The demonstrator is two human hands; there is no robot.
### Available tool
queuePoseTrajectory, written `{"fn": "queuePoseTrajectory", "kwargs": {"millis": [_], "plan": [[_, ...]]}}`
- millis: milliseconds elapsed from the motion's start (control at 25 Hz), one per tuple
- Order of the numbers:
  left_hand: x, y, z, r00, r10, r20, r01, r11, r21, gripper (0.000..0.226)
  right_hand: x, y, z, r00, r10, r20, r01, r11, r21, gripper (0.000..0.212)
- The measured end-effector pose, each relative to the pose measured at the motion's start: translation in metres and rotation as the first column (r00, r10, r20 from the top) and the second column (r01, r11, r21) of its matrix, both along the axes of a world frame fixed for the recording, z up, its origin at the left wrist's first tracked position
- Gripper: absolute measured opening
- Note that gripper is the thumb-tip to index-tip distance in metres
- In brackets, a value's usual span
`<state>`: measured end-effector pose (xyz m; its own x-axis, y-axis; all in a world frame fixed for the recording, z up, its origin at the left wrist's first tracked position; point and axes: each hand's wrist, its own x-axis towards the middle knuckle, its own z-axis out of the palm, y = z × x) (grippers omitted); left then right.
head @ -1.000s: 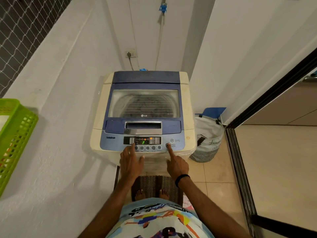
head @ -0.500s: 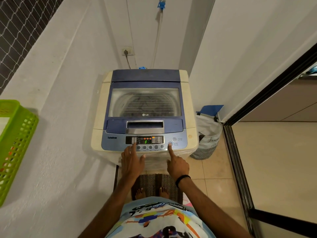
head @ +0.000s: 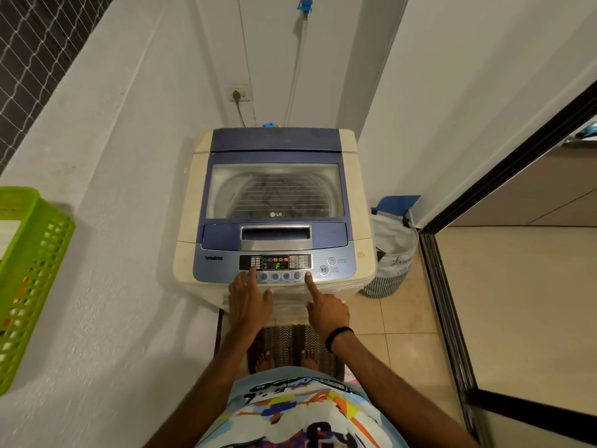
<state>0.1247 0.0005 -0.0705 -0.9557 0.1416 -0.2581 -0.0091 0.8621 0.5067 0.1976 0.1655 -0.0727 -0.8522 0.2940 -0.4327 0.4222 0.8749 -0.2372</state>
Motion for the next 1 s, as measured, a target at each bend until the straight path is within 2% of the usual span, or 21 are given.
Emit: {"fn": "queuePoseTrajectory", "kwargs": {"millis": [200,440,680,840,1000], "plan": [[-0.002,-0.001,0.000,1.000,0.004,0.011,-0.004,1.000,-0.001,0.069,-0.008,-0.002,0.000,0.999,0.033,0.036,-0.035,0.997,0.066,0.078],[-0.005,-0.001,0.003,0.999,0.031,-0.010,-0.030,0.999,0.042,0.064,-0.020,0.004,0.000,0.998,0.045,0.054,-0.051,0.991,0.120,0.062],[-0.002,-0.001,0.007,0.998,0.064,-0.028,-0.062,0.994,0.091,0.060,-0.026,0.010,0.006,0.999,-0.002,0.051,-0.001,0.998,0.058,0.055],[0.002,0.001,0.013,0.998,0.056,-0.040,-0.052,0.993,0.101,0.061,-0.020,0.003,0.007,0.999,-0.031,-0.033,0.032,0.999,0.011,0.050],[0.006,-0.001,0.016,0.997,0.038,-0.067,-0.033,0.996,0.081,0.061,-0.011,-0.003,0.009,0.991,-0.083,-0.105,0.079,0.996,-0.039,0.063]]}}
